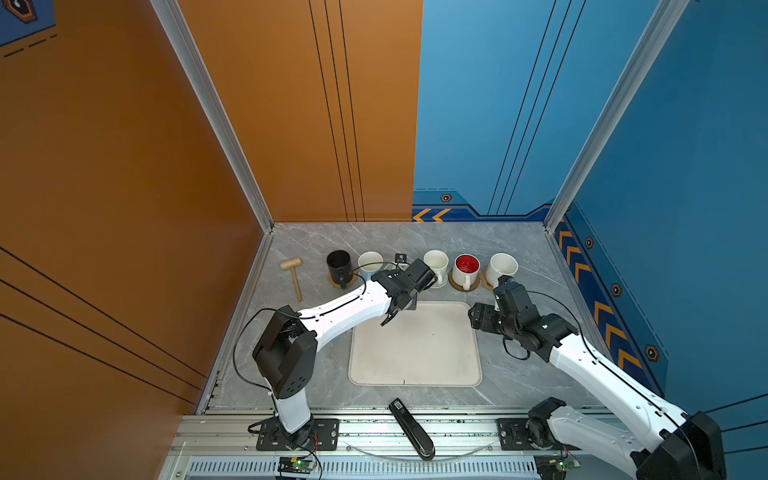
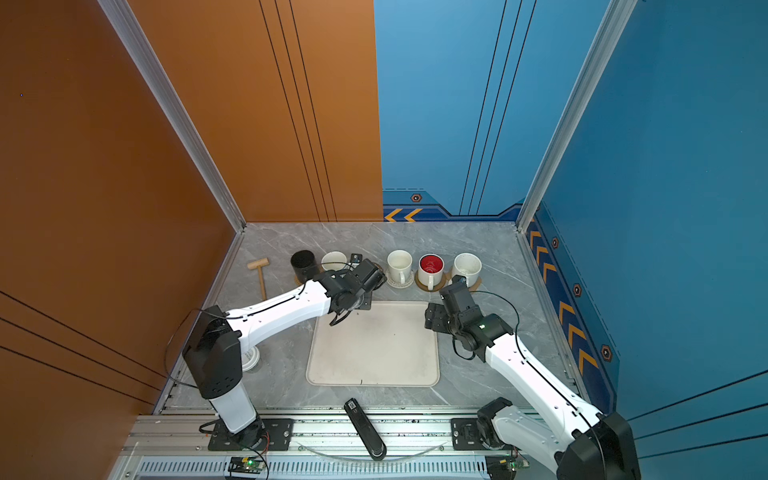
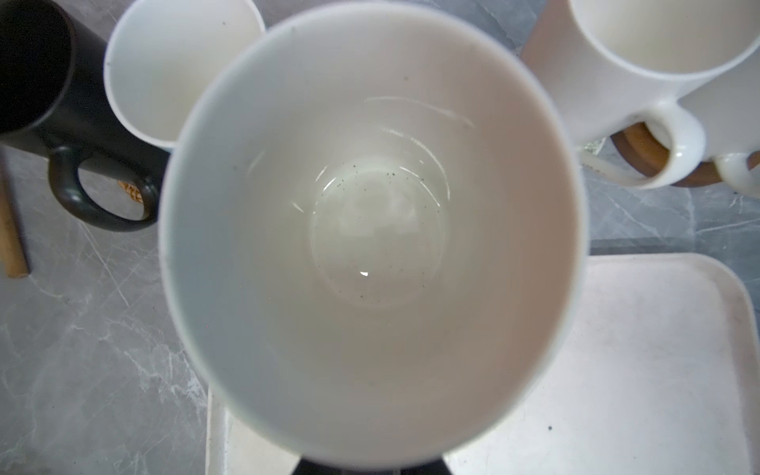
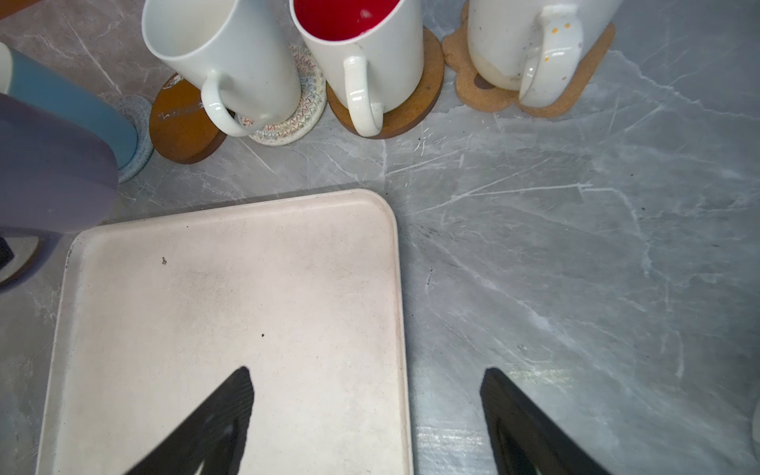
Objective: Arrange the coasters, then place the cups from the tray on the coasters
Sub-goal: 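Lift the lilac mug with left gripper and carry it toward the empty wooden coaster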
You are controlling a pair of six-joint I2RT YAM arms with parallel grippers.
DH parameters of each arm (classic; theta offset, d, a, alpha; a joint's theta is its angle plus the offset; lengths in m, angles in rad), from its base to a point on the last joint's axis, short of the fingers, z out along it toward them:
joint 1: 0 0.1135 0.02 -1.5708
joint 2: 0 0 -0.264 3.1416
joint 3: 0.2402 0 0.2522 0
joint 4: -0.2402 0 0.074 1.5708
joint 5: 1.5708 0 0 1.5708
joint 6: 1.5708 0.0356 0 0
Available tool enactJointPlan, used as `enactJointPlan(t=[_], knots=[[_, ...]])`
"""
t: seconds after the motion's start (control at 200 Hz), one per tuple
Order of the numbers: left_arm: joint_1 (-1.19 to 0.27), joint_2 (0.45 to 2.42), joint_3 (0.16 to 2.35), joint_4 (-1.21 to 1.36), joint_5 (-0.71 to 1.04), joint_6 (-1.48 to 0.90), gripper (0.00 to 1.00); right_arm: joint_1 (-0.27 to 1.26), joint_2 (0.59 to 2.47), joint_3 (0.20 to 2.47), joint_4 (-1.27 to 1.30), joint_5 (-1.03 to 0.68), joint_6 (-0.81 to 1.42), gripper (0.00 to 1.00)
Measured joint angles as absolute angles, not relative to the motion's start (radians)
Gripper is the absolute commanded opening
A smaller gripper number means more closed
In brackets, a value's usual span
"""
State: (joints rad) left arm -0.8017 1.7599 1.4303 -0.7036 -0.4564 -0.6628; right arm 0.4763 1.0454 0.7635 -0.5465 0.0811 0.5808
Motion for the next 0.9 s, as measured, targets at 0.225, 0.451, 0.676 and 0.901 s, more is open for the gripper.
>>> enactJointPlan(t=[0.225,0.451,0.676,0.901], knots=[[-0.773,1.784,1.510,-0.684,-0.455,-0.599,0.00,0.486,1.082,0.764,-0.546,0.081,0.582,0.85],[-0.754,1.863,1.585,-0.647,-0.437,-0.554,0.00,0.492,1.119,0.764,-0.546,0.080,0.583,0.85],[-0.719,1.929,1.628,-0.643,-0.419,-0.525,0.00,0.493,1.149,0.764,-0.546,0.078,0.585,0.85],[-0.691,1.968,1.659,-0.625,-0.400,-0.515,0.00,0.494,1.180,0.764,-0.546,0.060,0.585,0.84]])
